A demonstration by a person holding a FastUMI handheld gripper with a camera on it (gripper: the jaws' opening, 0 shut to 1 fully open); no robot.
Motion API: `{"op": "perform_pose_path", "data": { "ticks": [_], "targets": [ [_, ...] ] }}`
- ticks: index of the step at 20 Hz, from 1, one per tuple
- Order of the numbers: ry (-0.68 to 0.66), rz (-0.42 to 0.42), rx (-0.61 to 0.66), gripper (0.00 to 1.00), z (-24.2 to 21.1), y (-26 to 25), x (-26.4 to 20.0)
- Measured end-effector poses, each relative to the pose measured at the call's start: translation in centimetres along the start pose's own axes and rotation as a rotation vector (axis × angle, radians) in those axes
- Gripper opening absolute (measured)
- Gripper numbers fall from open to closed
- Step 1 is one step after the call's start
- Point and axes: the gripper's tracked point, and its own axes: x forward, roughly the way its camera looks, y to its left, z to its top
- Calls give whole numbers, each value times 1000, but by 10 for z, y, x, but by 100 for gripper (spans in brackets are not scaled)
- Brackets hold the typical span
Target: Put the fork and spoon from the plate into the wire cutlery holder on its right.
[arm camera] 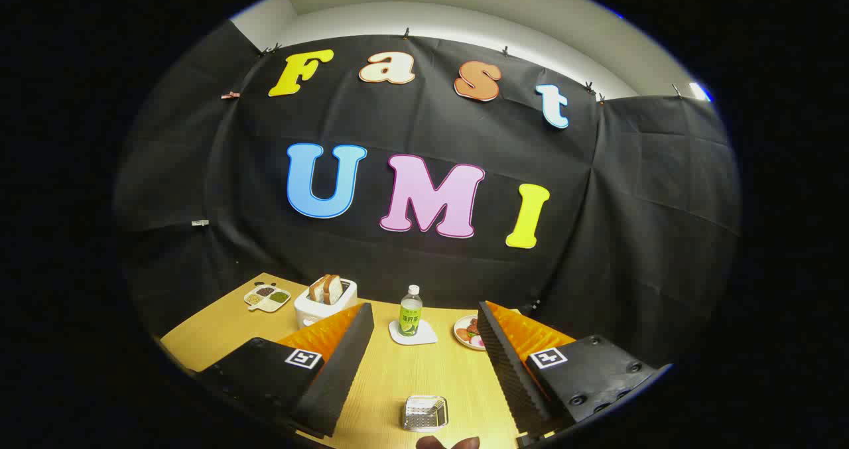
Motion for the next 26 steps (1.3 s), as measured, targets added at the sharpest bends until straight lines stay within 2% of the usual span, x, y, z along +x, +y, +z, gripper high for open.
{"op": "perform_pose_path", "data": {
  "ticks": [16, 21, 26],
  "targets": [
    [12, 4, -3, 97, -3, 9, 1],
    [147, 74, 20, 97, -35, 36, 2],
    [388, 225, 30, 97, -95, 93, -11]
  ]
}}
